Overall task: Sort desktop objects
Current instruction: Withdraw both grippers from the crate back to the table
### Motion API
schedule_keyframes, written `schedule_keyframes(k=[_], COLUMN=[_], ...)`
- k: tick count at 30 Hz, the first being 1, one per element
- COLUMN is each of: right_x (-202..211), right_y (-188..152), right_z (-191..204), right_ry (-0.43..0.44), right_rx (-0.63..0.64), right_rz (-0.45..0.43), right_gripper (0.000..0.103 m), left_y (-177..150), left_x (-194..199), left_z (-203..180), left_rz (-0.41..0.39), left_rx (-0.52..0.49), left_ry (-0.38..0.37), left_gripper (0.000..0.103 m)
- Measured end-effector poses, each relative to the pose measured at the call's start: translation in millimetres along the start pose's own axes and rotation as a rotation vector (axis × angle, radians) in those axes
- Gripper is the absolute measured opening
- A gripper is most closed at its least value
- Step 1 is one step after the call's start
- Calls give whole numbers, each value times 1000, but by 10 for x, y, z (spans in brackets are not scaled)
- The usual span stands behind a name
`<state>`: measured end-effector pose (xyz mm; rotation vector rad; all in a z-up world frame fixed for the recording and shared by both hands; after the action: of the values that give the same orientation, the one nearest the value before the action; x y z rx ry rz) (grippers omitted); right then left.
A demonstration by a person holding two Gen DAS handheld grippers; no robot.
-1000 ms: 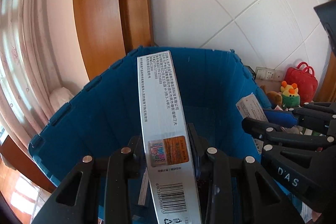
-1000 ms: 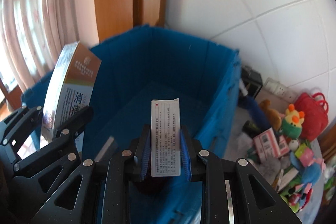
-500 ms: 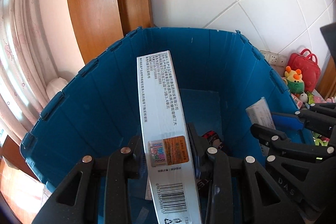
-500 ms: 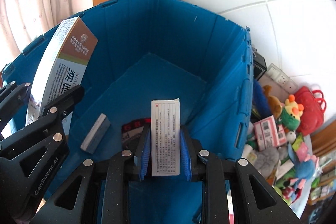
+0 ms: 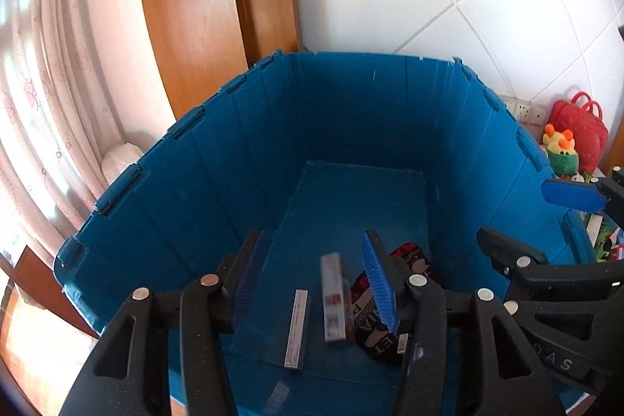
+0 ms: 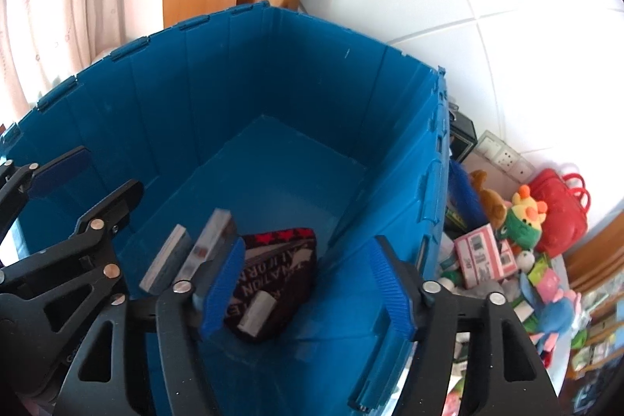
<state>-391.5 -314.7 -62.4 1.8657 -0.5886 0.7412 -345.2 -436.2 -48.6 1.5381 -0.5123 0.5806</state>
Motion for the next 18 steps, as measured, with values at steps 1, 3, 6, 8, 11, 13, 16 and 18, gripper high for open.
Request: schedule_keyframes(k=[1,3,6,8,11,13,16,18], right_x=[25,94,270,424,657,806,952,989], right_y=[0,5,0,-15,-102,-209,-437,-630], right_z=[-9,-50,-164,-267,-469,-659,-1046,-1362], right_ry=[1,6,23,43,66,70,45,9], right_rx=[-7,-26,-63,-93,-144,-181,-240,-285], right_rz=[-9,-34,-96,-151,-224,-270,-310,-315], right_gripper=[77,89,103,103,103,103,103,103], left_y=[6,24,52,69,107,135,167,200], left_x=[26,94,210,301,482,624,802,908], left_z=[11,47,81,71,-29,-143,-341,-545], left_rz=[-9,-31,-73,-106,-172,-222,-277,-304], left_rx=[4,15,47,71,79,82,85,75], left_ry=[1,11,-6,-28,-62,-90,-128,-173], left_gripper=[50,50,50,50,50,50,50,51])
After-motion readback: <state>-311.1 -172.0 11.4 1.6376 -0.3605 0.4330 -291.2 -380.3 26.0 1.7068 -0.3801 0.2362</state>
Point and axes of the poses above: each gripper's, at about its wrist camera, not at the fingertips, and x roughly against the way its jaws point, z to its left, y to its top, the point moved 9 cm from there along -x, roughly the way its jaws point, and after that the axes turned 9 degrees about -y, right-handed, at the moved point
